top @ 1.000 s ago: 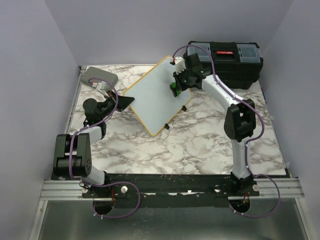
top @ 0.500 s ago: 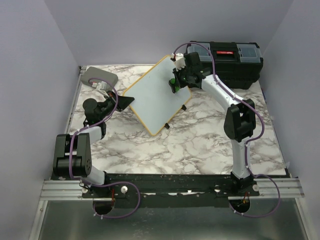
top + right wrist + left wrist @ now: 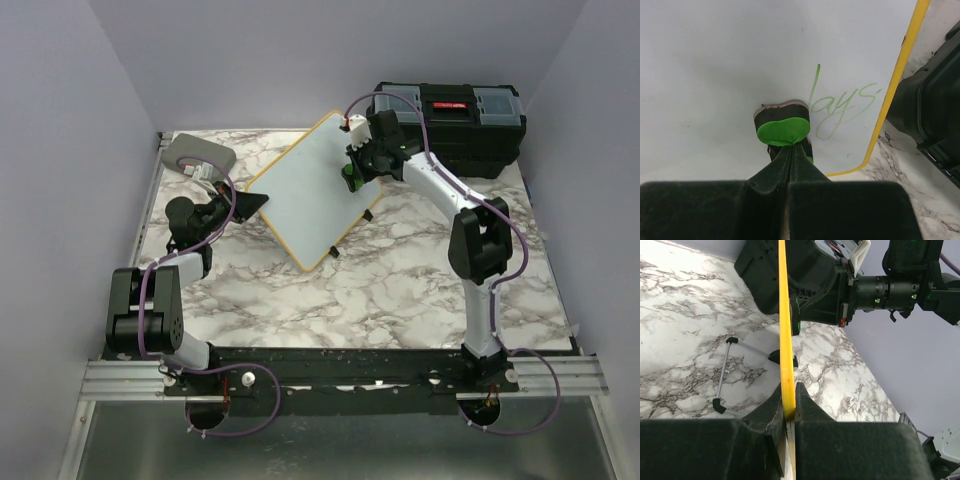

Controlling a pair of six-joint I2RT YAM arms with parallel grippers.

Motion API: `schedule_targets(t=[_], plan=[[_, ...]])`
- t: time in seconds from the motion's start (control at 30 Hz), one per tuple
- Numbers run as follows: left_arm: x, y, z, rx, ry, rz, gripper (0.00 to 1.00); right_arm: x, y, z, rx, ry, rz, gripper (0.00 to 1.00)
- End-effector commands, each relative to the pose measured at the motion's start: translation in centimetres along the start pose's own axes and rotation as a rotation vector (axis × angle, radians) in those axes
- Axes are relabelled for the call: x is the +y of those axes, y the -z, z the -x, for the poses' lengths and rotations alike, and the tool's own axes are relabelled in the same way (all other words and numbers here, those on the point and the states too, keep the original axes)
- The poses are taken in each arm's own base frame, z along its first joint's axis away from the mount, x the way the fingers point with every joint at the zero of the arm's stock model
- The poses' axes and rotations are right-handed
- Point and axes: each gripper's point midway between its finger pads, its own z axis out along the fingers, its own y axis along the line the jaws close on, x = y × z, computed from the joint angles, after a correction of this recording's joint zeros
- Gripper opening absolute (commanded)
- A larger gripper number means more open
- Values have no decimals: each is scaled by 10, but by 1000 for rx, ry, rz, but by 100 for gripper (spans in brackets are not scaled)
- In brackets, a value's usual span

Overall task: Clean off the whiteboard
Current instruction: Erase the whiteboard at the whiteboard stand.

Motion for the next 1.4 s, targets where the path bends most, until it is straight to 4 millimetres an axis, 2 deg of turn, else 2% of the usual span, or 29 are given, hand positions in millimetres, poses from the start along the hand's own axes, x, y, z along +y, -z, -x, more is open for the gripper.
schedule_targets(t=[0.0,0.1,0.37,0.47,0.63,0.9,1.0,1.07,1.2,1.37], plan=[[-16,1,-13,80,-5,-88,0,15,-9,-32,86,18,63,1],[-16,1,-14,83,-6,-86,0,14,-8,-18,36,6,50,1],[-17,2,-15,85,-8,-85,0,3,0,41,-127,-15,6,1],[-17,2,-14,84,-9,-86,0,0,0,49,-141,-19,-3,1],[-17,2,-15,84,-7,-86,0,2,-3,45,-134,-26,7,1],[-17,1,-15,84,-5,-88,0,13,-14,-14,12,-11,48,1],[-16,1,-14,82,-8,-88,0,18,-12,-32,48,-5,61,1],[-16,1,-15,84,-4,-88,0,19,-9,-35,49,-2,63,1],[-16,0,-15,83,-2,-90,0,24,-5,-24,16,4,93,1],[-16,1,-15,85,-3,-87,0,20,-5,10,-73,-3,86,1]])
